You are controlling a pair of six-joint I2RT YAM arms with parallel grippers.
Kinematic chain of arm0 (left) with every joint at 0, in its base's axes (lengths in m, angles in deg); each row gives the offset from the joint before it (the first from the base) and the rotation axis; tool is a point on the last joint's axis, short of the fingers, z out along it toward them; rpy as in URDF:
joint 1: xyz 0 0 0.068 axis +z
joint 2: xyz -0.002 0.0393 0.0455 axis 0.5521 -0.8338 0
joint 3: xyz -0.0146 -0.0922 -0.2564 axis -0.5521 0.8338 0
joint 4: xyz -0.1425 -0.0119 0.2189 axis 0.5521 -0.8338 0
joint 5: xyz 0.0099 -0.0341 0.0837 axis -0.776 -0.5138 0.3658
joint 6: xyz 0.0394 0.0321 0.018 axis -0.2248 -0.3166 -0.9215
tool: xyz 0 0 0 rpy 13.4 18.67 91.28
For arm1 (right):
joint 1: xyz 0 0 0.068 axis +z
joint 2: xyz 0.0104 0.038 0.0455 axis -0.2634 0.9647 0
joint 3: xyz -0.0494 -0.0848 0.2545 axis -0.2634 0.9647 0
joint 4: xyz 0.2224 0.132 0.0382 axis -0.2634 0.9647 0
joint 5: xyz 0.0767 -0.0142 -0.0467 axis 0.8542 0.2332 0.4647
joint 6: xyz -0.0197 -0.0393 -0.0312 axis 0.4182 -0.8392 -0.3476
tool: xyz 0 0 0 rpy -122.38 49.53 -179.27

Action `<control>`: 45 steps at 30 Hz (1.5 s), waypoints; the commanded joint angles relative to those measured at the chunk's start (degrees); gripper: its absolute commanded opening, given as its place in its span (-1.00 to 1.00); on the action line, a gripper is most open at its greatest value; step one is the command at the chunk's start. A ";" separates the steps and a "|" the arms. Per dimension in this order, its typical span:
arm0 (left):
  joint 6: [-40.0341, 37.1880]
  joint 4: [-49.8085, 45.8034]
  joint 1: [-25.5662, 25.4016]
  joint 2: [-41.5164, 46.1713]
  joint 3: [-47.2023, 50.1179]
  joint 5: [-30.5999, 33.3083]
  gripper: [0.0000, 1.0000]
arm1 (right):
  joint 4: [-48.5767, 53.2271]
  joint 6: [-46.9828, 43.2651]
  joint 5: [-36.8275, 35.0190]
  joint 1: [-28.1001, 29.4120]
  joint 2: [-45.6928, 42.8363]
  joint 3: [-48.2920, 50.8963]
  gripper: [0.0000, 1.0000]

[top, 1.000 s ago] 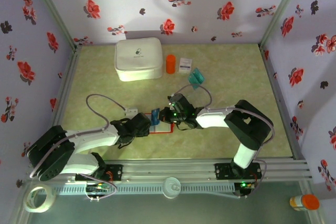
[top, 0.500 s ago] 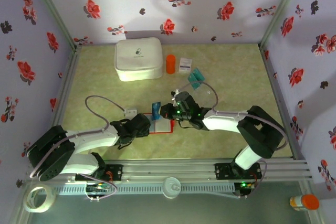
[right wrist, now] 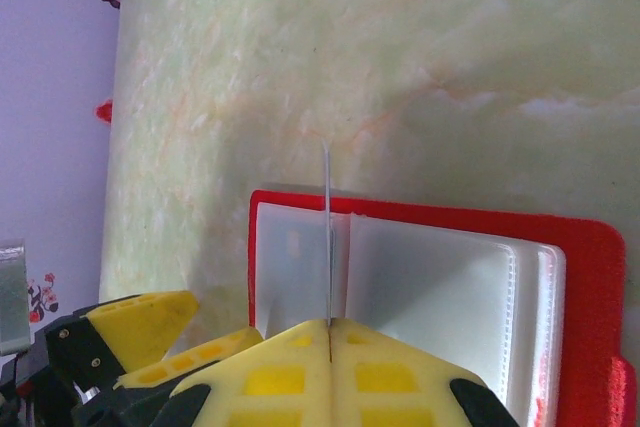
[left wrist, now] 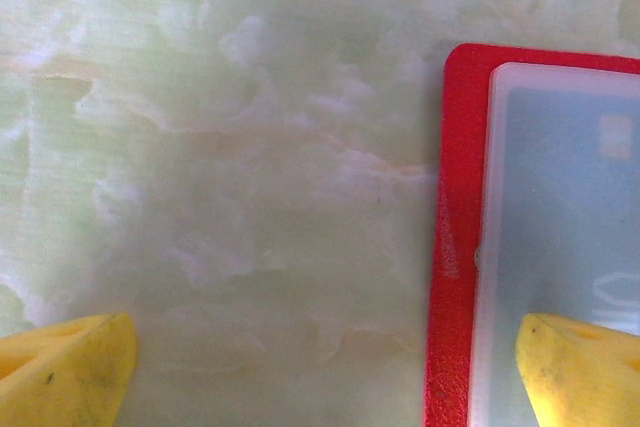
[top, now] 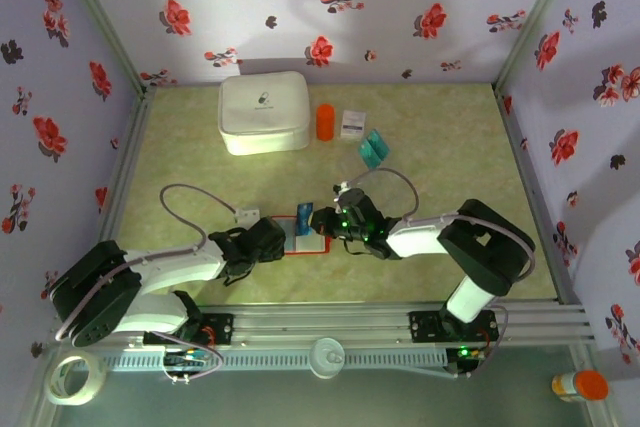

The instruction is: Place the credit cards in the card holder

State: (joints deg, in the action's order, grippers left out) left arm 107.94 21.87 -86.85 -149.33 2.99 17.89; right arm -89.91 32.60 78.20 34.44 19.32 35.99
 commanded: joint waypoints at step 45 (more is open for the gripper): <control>0.96 -3.11 0.43 0.25 1.56 0.93 0.93 | -11.80 2.82 -0.77 3.43 5.94 6.41 -1.00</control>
State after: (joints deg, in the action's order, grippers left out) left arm 108.14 22.26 -86.85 -149.07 3.36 17.89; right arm -102.00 35.14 77.41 37.13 24.04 41.39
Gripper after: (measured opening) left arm 0.967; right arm 0.057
